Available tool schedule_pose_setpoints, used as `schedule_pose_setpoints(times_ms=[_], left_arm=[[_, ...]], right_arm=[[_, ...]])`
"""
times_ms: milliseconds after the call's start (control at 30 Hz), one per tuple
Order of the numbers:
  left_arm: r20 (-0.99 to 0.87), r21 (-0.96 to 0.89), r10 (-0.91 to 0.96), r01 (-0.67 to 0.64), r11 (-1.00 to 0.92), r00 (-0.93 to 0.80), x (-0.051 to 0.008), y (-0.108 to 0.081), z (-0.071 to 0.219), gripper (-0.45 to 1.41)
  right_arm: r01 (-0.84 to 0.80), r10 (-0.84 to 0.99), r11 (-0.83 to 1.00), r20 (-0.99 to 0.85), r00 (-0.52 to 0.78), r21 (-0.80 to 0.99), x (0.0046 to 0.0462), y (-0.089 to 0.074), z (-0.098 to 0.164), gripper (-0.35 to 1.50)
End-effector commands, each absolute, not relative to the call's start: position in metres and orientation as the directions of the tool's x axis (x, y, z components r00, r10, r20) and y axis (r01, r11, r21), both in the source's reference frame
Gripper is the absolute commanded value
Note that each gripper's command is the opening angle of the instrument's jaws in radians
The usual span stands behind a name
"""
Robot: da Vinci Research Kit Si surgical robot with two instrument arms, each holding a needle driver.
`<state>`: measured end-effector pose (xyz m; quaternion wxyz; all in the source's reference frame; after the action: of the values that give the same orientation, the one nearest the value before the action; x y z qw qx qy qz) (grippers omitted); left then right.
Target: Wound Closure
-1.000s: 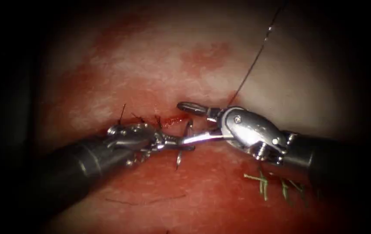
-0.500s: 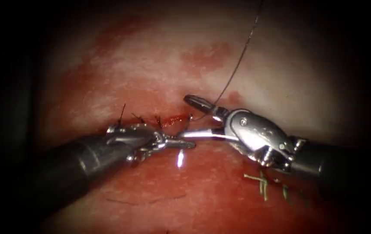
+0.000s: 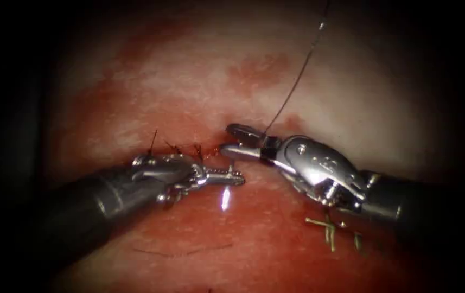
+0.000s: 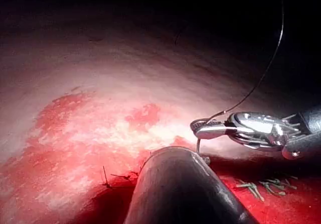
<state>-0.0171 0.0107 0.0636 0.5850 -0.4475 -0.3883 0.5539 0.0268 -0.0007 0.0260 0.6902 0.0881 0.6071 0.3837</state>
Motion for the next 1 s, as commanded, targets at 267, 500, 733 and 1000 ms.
schedule_pose_setpoints(times_ms=[267,500,733,1000], left_arm=[[-0.042,-0.952,0.996,-0.306,-0.016,0.079,-0.0177,0.0109,0.0637,-0.45],[-0.240,-0.906,0.971,-0.362,-0.217,0.019,-0.0182,0.0111,0.0633,-0.16],[-0.639,-0.661,0.768,-0.477,-0.579,-0.046,-0.0185,0.0122,0.0645,0.29],[-0.635,-0.676,0.771,-0.450,-0.584,-0.047,-0.0168,0.0125,0.0648,1.01]], right_arm=[[-0.401,0.617,0.719,-0.787,-0.008,0.568,0.0273,-0.0006,0.0263,-0.35],[-0.387,0.567,0.762,-0.823,0.014,0.519,0.0269,-0.0007,0.0264,-0.35],[-0.369,0.533,0.791,-0.846,0.026,0.488,0.0268,-0.0008,0.0264,-0.35],[-0.360,0.485,0.824,-0.873,0.048,0.438,0.0264,-0.0004,0.0269,-0.35]])
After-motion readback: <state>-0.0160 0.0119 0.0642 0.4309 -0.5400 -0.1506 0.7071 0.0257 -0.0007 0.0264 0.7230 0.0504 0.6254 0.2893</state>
